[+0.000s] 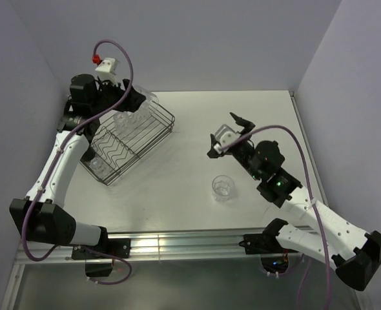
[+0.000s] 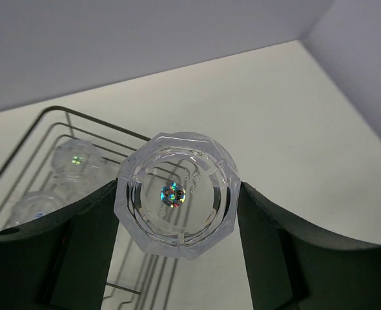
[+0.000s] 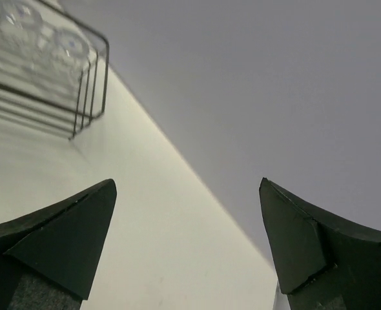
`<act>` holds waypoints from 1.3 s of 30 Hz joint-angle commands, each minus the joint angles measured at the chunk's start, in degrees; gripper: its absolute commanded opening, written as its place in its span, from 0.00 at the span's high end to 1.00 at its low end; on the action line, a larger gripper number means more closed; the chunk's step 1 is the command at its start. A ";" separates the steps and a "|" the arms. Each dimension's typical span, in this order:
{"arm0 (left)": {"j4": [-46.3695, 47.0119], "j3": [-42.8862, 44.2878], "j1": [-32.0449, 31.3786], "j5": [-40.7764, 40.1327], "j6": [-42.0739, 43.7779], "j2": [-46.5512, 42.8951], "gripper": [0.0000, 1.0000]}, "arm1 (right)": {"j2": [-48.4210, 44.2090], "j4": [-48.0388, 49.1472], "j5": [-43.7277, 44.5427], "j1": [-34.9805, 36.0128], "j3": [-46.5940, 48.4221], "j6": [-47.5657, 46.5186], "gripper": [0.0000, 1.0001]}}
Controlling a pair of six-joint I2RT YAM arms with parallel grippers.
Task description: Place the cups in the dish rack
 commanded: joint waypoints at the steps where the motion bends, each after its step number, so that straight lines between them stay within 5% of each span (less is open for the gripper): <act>1: 3.24 -1.83 -5.29 -15.17 12.07 -1.11 1.00 | 3.79 -15.25 1.42 -5.67 7.38 9.78 0.00; 8: 4.05 -3.96 -9.17 -24.58 17.54 2.58 1.00 | 9.77 -25.66 -0.69 -12.62 12.22 19.54 0.00; 15: 5.37 -5.36 -9.17 -25.65 18.69 6.27 1.00 | 14.34 -31.55 -6.31 -17.98 15.65 28.94 0.00; 39: 9.23 -1.68 -9.09 -24.51 18.07 18.84 1.00 | 18.48 -35.16 -11.68 -19.39 21.63 32.56 0.00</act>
